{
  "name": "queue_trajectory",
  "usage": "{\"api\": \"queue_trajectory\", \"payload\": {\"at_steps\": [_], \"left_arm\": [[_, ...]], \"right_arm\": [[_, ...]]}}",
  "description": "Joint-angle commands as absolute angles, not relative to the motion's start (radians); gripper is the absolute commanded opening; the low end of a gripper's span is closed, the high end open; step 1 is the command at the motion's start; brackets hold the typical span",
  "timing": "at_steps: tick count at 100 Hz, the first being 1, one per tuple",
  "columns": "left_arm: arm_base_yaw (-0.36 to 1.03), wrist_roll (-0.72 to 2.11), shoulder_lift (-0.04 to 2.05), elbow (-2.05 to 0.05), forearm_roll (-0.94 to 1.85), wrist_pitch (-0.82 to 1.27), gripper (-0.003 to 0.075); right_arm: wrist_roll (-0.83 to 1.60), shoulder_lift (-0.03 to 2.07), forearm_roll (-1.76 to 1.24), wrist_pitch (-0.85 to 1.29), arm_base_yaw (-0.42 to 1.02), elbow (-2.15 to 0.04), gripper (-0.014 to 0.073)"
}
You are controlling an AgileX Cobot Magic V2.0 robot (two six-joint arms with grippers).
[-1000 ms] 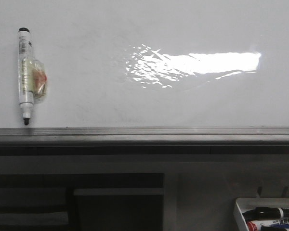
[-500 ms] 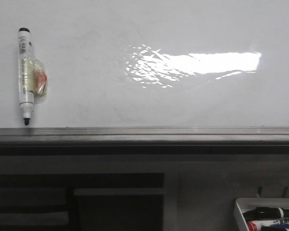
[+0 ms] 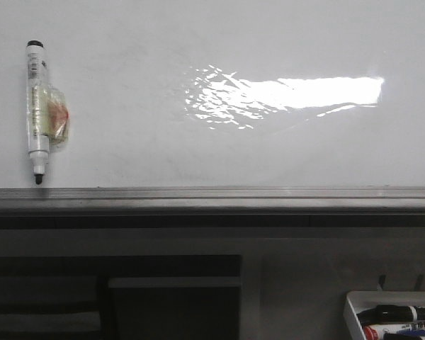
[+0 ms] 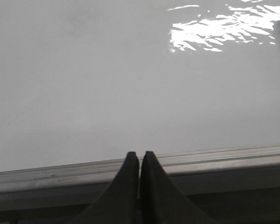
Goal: Write number 5 on whiteboard
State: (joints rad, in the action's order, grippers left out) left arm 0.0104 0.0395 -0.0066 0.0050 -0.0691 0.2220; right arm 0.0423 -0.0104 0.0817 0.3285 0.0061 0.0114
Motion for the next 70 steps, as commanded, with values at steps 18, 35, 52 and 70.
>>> {"api": "queue_trajectory", "payload": {"at_steps": [18, 35, 52, 70], "left_arm": [[0.012, 0.035, -0.035, 0.021, -0.035, 0.094, -0.0020], [0.012, 0.035, -0.035, 0.021, -0.034, 0.061, -0.0020], [0.012, 0.035, -0.035, 0.021, -0.034, -0.008, -0.0020], [0.012, 0.035, -0.033, 0.018, -0.014, -0.062, -0.0021]], "right_arm": [[0.045, -0.029, 0.108, 0.216, 0.001, 0.039, -0.0061], [0.045, -0.029, 0.104, 0.195, 0.001, 0.039, -0.0061], [0.045, -0.029, 0.104, 0.154, 0.001, 0.039, -0.0061], [0.045, -0.029, 0.082, 0.127, 0.001, 0.039, -0.0061]]}}
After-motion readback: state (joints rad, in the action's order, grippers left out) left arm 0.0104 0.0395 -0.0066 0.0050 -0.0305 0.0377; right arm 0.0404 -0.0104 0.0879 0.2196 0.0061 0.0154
